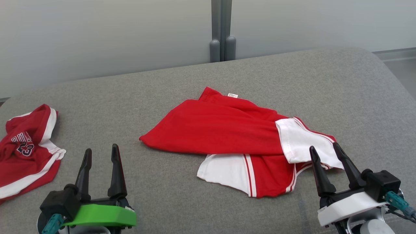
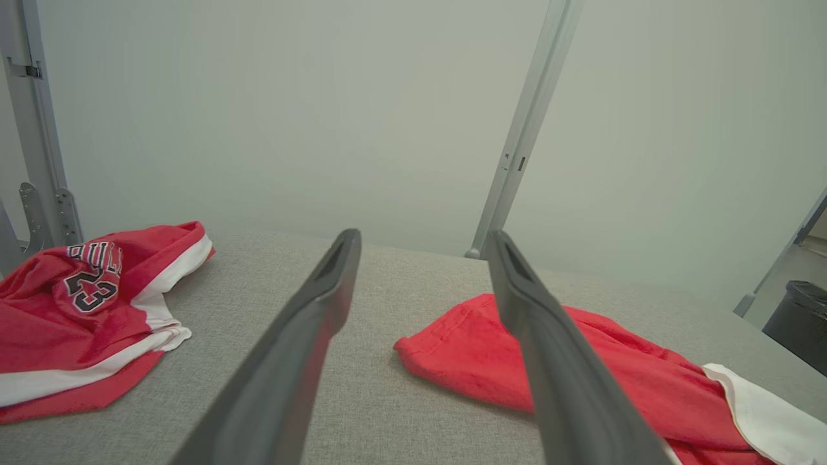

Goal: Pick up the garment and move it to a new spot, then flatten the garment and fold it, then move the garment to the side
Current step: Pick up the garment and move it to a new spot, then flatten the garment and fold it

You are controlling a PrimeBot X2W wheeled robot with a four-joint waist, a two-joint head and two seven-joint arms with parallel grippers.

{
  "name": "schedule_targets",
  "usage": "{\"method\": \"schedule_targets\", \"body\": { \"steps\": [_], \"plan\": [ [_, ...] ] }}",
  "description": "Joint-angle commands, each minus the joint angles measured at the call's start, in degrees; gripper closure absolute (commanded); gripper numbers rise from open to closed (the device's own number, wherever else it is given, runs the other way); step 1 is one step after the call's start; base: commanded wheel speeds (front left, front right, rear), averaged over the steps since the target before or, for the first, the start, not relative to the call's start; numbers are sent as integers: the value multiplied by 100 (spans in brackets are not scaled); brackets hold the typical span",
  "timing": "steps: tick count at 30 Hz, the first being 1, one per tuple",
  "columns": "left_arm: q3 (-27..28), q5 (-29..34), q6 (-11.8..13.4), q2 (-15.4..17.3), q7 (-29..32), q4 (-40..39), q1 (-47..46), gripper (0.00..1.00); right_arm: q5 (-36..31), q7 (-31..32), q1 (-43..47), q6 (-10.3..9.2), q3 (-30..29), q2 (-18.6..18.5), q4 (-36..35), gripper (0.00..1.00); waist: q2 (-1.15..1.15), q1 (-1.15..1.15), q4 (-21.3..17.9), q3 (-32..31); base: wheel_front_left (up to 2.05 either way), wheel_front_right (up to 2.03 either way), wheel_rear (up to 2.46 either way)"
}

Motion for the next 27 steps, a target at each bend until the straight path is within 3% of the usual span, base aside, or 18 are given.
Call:
{"method": "schedule_targets", "body": {
  "steps": [1,27],
  "plan": [
    [40,50,-49,-23,-2,55,71,0,13,-17,-54,0,22,-26,23,0,0,0,-7,-2,0,0,0],
    [6,3,-180,-93,28,396,-95,0,116,-17,-152,0,193,-126,200,0,0,0,-101,38,0,0,0]
  ]
}}
